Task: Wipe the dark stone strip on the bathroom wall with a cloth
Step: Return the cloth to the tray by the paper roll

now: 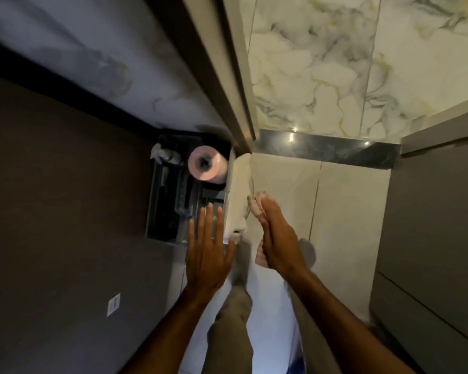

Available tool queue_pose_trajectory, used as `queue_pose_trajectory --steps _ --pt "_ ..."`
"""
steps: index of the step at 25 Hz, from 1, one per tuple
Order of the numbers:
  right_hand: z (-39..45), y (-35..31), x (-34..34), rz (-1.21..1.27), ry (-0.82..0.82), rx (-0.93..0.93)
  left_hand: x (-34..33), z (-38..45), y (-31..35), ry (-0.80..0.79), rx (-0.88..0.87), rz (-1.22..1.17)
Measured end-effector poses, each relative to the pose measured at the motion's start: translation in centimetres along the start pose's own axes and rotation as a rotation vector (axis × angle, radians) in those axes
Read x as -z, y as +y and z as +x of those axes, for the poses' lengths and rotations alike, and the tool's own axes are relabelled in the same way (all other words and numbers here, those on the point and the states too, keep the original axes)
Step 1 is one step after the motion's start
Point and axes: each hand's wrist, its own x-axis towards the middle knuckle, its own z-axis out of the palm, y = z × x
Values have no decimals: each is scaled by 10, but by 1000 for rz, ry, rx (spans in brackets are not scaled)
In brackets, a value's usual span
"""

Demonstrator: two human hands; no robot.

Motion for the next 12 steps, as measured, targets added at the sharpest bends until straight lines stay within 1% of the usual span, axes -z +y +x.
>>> queue_pose_trajectory --steps 1,3,5,7,9,10,12 --pt "-1 0 -19 -20 -40 26 -2 3 -18 17 20 1" --pt "-1 0 -69 -142 -113 98 -6 9 -59 24 88 -14" --pt "8 -1 -123 -230 -153 149 -16 27 -97 30 135 -37" --pt "25 -2 -168 -183 -88 122 -27 51 -122 50 104 -32" --pt "44 -1 -199 -92 31 2 -38 74 -138 94 65 -69" --pt "57 4 -213 -85 90 -46 -46 85 -146 117 57 -75" --pt "86 26 -241 -170 175 -114 -69 107 -160 135 25 -80"
